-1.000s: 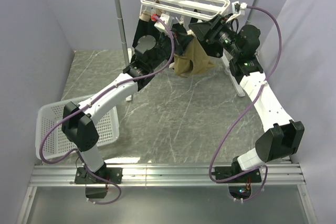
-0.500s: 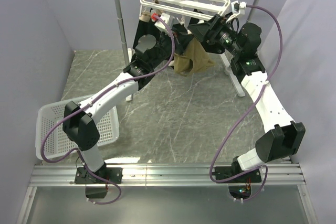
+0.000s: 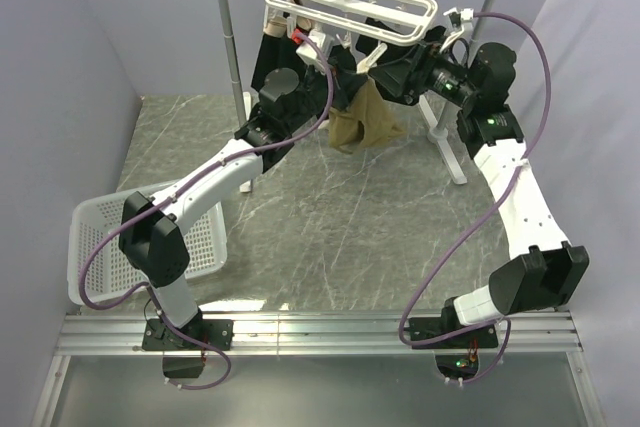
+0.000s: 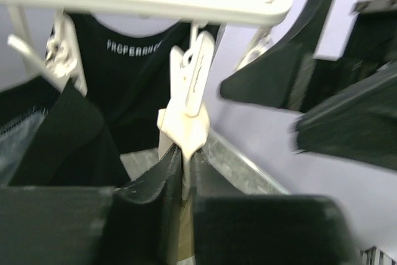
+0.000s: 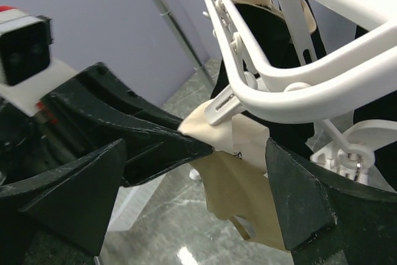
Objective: Clip the underwear to the hanger
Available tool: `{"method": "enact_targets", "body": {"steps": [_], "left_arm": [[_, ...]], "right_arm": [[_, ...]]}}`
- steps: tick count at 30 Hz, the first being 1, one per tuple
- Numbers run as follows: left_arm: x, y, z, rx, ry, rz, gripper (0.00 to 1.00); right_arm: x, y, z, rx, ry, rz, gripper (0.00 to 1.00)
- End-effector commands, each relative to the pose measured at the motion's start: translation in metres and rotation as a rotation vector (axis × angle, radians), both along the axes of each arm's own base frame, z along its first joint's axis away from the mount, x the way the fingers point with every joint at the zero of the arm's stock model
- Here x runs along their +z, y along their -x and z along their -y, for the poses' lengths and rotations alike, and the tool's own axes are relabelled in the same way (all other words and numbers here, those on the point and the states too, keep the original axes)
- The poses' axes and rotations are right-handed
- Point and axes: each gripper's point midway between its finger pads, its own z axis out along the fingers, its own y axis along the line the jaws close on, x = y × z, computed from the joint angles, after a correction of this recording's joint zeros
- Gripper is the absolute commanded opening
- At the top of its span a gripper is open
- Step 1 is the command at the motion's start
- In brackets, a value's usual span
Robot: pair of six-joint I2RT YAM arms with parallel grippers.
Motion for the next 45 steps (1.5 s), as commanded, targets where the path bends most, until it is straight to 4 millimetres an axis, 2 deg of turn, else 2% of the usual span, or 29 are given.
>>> {"method": "enact_targets", "body": {"steps": [1, 6, 9, 12, 15, 22, 25, 29, 33, 34, 36, 39, 42, 43, 45], "left_arm": [[0.023, 0.015, -0.010, -0.027, 0.038, 0.021, 0.17], [0.012, 0.018, -0.012, -0.052, 0.010, 0.000, 0.29], [0.005, 0.020, -0.018, -0.063, -0.008, -0.013, 0.30], [-0.006, 0.024, -0.023, -0.096, -0.036, -0.027, 0.31], [-0.019, 0.026, -0.029, -0.114, -0.078, -0.044, 0.34], [-0.050, 0.040, -0.037, -0.168, -0.197, -0.045, 0.54], [-0.064, 0.041, -0.037, -0.165, -0.224, -0.060, 0.59], [-0.086, 0.027, -0.037, -0.102, -0.264, -0.099, 0.61], [-0.096, 0.010, -0.033, -0.056, -0.285, -0.122, 0.66], [-0.096, 0.009, -0.030, -0.061, -0.282, -0.128, 0.73], [-0.102, 0.005, -0.022, -0.052, -0.296, -0.129, 0.75], [-0.110, -0.007, -0.018, 0.004, -0.325, -0.127, 0.71], [-0.116, -0.019, -0.023, 0.069, -0.355, -0.133, 0.48], [-0.117, -0.020, -0.025, 0.077, -0.369, -0.136, 0.30], [-0.112, -0.021, -0.031, 0.094, -0.393, -0.125, 0.14]], "right_arm": [[0.035, 0.031, 0.009, 0.048, 0.041, 0.109, 1.00], [0.033, 0.045, 0.022, 0.059, 0.060, 0.119, 1.00], [0.029, 0.049, 0.032, 0.046, 0.066, 0.115, 1.00], [0.017, 0.055, 0.038, 0.031, 0.078, 0.092, 1.00], [-0.005, 0.059, 0.054, -0.021, 0.098, 0.040, 1.00], [-0.046, 0.073, 0.079, -0.146, 0.115, -0.028, 0.99], [-0.062, 0.071, 0.090, -0.220, 0.113, -0.058, 0.92], [-0.079, 0.067, 0.095, -0.249, 0.108, -0.088, 0.81], [-0.091, 0.059, 0.099, -0.269, 0.113, -0.107, 0.79], [-0.098, 0.056, 0.100, -0.273, 0.112, -0.124, 0.79], [-0.102, 0.053, 0.100, -0.276, 0.107, -0.132, 0.78], [-0.111, 0.047, 0.100, -0.273, 0.100, -0.146, 0.77], [-0.123, 0.043, 0.100, -0.267, 0.091, -0.163, 0.73], [-0.125, 0.042, 0.100, -0.263, 0.092, -0.165, 0.73], [-0.131, 0.041, 0.099, -0.255, 0.097, -0.170, 0.70]]}}
